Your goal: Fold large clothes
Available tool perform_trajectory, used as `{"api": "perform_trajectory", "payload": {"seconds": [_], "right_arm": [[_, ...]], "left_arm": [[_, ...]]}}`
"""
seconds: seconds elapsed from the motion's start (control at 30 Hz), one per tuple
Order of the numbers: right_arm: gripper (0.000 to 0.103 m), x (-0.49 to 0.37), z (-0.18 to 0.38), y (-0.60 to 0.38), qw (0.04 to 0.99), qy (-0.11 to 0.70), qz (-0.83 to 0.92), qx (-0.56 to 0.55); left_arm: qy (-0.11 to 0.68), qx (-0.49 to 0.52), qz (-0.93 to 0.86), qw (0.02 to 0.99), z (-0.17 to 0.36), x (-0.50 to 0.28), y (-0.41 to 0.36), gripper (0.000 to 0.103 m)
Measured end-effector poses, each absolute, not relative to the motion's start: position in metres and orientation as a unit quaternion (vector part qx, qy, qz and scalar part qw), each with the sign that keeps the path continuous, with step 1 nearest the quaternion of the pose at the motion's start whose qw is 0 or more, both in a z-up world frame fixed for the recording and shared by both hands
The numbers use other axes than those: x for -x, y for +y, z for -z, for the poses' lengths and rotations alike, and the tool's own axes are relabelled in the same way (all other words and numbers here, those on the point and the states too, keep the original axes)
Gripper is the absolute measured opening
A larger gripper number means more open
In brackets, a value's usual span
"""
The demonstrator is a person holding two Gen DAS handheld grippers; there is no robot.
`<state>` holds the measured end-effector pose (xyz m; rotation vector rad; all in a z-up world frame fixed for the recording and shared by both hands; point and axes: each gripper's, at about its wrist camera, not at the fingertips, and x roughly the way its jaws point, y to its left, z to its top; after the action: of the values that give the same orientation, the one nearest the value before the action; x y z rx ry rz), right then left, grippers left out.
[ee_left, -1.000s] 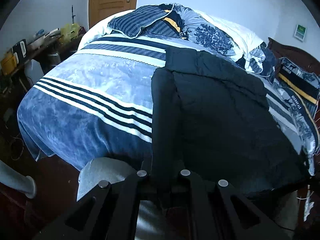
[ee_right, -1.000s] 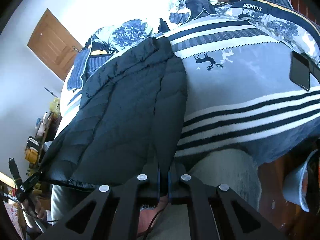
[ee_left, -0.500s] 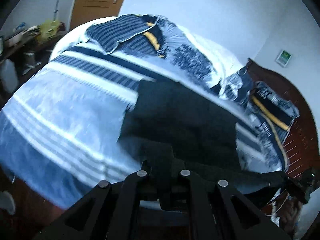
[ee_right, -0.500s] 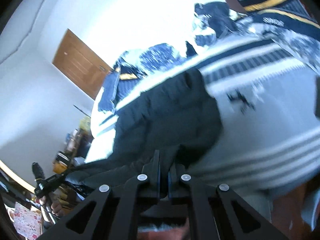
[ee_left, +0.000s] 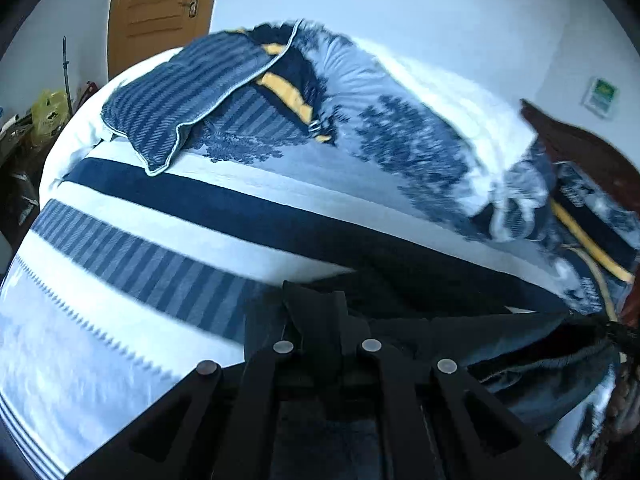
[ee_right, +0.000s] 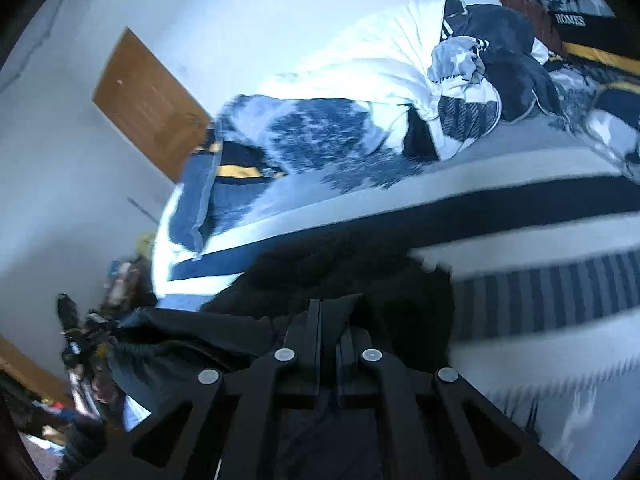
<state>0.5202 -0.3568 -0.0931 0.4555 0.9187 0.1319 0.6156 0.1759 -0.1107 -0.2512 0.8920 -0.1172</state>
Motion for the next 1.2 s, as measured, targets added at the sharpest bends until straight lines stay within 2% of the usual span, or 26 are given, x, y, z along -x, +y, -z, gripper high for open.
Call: {"api": "perform_trajectory", "payload": {"seconds": [0.2, 0.27, 0.37, 0.4, 0.43, 0.47, 0.5, 0.53, 0.57, 0.73, 0.9, 0.97, 1.03, 1.07, 1.1, 1.13, 1.17, 1.2], "right_arm": [[0.008, -0.608, 0.177, -0.360, 0.850, 0.489, -0.015, -0.198], [0.011, -0.623, 0.209, -0.368, 0.833, 0.504, 0.001, -0.228], [0.014, -0.628, 0.231, -0.377, 0.819, 0.513, 0.010, -0.258], [0.015, -0.626, 0.229, -0.379, 0.820, 0.506, 0.009, -0.266], [0.020, -0.621, 0.221, -0.381, 0.827, 0.494, 0.007, -0.269], [0.034, -0.614, 0.209, -0.381, 0.835, 0.484, 0.008, -0.262], [0.046, -0.606, 0.197, -0.380, 0.844, 0.473, 0.012, -0.253], [0.076, -0.597, 0.185, -0.379, 0.853, 0.459, 0.020, -0.248], [0.084, -0.581, 0.169, -0.378, 0.867, 0.435, 0.029, -0.242], [0.084, -0.534, 0.150, -0.375, 0.868, 0.430, 0.016, -0.249], [0.084, -0.514, 0.207, -0.392, 0.830, 0.448, -0.007, -0.332], [0.081, -0.509, 0.226, -0.396, 0.817, 0.455, -0.003, -0.355], [0.073, -0.507, 0.233, -0.393, 0.819, 0.444, -0.019, -0.361], [0.064, -0.510, 0.236, -0.392, 0.823, 0.440, -0.016, -0.358], [0.053, -0.517, 0.238, -0.391, 0.819, 0.452, -0.015, -0.353], [0.033, -0.525, 0.239, -0.389, 0.813, 0.466, -0.014, -0.348], [0.028, -0.529, 0.238, -0.386, 0.813, 0.470, -0.010, -0.343], [0.023, -0.530, 0.234, -0.386, 0.822, 0.464, -0.005, -0.329]], "left_arm": [[0.481, 0.115, 0.026, 0.869, 0.187, -0.675, 0.166, 0.012], [0.486, 0.118, 0.019, 0.865, 0.200, -0.681, 0.168, 0.018], [0.476, 0.143, 0.010, 0.868, 0.193, -0.679, 0.183, 0.032], [0.463, 0.141, 0.000, 0.875, 0.185, -0.675, 0.187, 0.053], [0.444, 0.136, -0.018, 0.886, 0.174, -0.670, 0.193, 0.081], [0.411, 0.134, -0.038, 0.901, 0.159, -0.660, 0.202, 0.090], [0.392, 0.135, -0.045, 0.909, 0.152, -0.653, 0.207, 0.094], [0.385, 0.136, -0.044, 0.912, 0.147, -0.646, 0.212, 0.094], [0.392, 0.140, -0.034, 0.909, 0.145, -0.641, 0.216, 0.094], [0.448, 0.159, -0.005, 0.880, 0.174, -0.615, 0.217, 0.094], [0.476, 0.147, -0.006, 0.867, 0.195, -0.614, 0.204, 0.093], [0.472, 0.147, -0.001, 0.869, 0.195, -0.620, 0.200, 0.093], [0.464, 0.148, 0.010, 0.873, 0.195, -0.632, 0.192, 0.093], [0.463, 0.148, 0.010, 0.874, 0.198, -0.639, 0.189, 0.093], [0.465, 0.148, 0.010, 0.873, 0.202, -0.645, 0.187, 0.081], [0.477, 0.150, 0.008, 0.866, 0.209, -0.652, 0.184, 0.044], [0.491, 0.156, 0.007, 0.857, 0.216, -0.658, 0.184, 0.020], [0.506, 0.176, 0.014, 0.844, 0.223, -0.663, 0.185, 0.003]]}}
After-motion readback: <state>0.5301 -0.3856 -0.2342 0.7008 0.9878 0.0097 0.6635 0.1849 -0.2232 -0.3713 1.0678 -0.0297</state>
